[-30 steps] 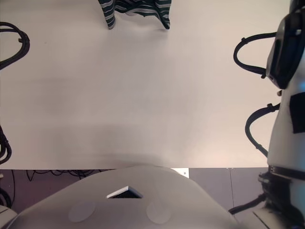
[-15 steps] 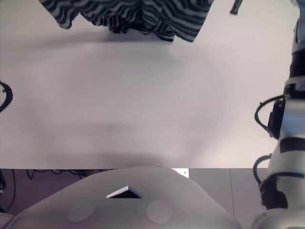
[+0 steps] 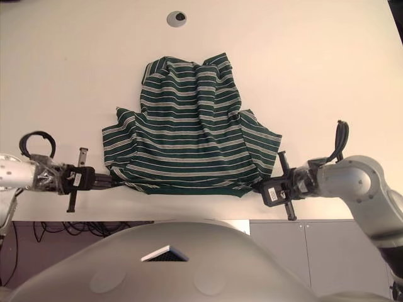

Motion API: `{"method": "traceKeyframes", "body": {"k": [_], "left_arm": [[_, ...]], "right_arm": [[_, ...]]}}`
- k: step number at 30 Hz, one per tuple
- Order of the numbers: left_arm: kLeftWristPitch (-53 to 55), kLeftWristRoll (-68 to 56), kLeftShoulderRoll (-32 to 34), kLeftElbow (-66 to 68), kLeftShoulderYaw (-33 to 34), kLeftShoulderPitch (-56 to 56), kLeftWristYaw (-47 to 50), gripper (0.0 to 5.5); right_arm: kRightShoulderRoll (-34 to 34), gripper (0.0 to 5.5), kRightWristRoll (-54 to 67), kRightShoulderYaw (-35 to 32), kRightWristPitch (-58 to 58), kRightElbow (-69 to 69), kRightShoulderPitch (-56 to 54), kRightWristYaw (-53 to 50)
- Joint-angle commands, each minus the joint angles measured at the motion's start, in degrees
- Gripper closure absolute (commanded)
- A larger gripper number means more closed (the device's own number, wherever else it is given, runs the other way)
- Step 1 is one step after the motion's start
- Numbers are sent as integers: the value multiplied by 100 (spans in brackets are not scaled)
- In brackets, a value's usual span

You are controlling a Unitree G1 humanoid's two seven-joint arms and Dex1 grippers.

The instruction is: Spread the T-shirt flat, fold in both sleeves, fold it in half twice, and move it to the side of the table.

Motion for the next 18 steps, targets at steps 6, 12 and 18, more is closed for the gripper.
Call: {"method": "traceKeyframes", "body": {"k": [6, 12, 18], "left_arm": [[-73, 326, 266, 166, -945, 733, 301, 487], [-369, -782, 466, 160, -550, 1110, 103, 436], [378, -3675, 556, -43, 1147, 407, -565, 436]], "right_arm": [[94, 501, -286, 721, 348, 107, 467, -177], [16, 399, 179, 346, 169, 278, 455, -286], [-3, 399, 2574, -1556, -55, 387, 759, 521]]}}
